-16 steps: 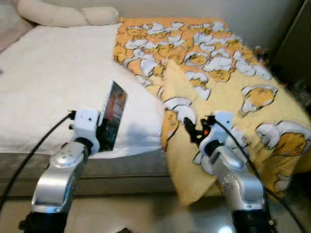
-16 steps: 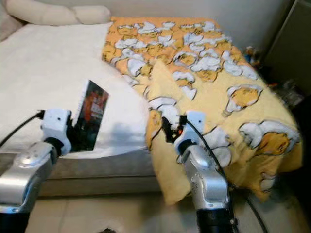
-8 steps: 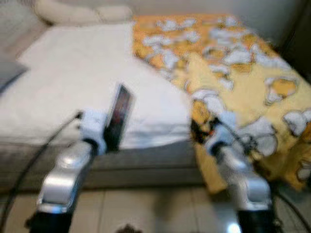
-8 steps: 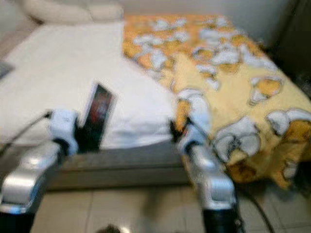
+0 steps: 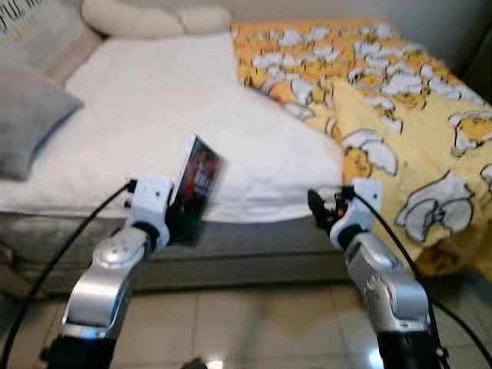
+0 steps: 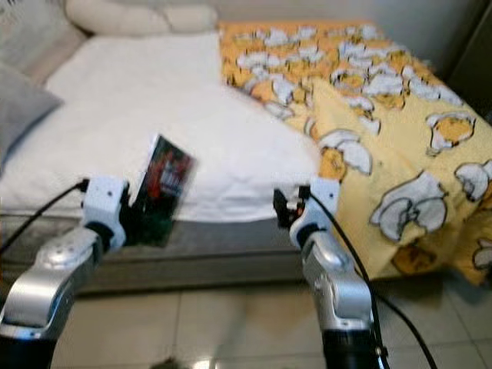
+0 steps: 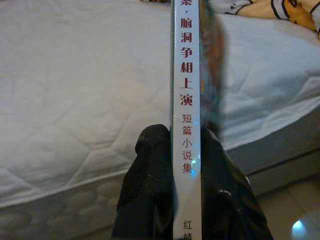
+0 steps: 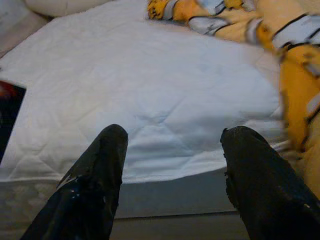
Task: Clean up the room
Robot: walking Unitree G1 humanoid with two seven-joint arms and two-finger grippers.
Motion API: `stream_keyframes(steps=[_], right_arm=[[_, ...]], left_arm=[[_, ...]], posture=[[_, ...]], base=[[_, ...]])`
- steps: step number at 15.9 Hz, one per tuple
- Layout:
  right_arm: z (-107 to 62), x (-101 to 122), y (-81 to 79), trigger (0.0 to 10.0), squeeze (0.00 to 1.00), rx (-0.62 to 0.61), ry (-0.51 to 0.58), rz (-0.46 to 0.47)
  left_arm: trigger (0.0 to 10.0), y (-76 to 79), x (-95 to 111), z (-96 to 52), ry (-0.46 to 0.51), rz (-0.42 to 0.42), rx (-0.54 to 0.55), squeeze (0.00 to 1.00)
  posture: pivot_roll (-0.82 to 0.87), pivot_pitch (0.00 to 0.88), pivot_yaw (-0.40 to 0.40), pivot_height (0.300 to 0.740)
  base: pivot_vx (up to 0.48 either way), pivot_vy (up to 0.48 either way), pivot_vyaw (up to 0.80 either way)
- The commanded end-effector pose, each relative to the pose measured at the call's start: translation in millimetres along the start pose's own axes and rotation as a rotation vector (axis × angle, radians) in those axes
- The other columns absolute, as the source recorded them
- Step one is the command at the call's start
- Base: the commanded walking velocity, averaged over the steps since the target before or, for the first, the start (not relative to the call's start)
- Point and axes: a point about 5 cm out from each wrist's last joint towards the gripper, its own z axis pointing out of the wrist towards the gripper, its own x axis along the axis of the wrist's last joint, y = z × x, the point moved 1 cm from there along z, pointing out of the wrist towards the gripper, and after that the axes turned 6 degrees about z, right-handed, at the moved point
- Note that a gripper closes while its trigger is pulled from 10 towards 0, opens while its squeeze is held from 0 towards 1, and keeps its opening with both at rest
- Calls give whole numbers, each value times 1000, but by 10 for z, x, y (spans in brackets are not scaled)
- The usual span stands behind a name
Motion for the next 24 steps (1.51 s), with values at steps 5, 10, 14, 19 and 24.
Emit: stream_keyframes(steps=[5,10,14,19,24], right_arm=[[2,0,-66,10000,0,19,0,-3],[18,15,-104,10000,0,33,3,-15],[16,-23,-126,10000,0,36,-4,-15],[15,-35,-122,10000,0,35,-6,-8],[13,-23,-130,10000,0,39,-3,-14]], left_arm=[[10000,-46,41,-25,19,18,15,0],[10000,-48,50,-10,21,17,11,0],[10000,-68,78,-6,34,10,15,0],[10000,-69,140,8,71,3,39,0],[10000,-106,161,-2,96,-12,58,0]], posture=[[-49,0,29,740],[-48,0,28,740],[-54,0,35,740],[-45,0,28,740],[-53,0,30,740]], base=[[0,404,0],[0,403,0],[0,392,0],[0,0,0],[0,0,0]])
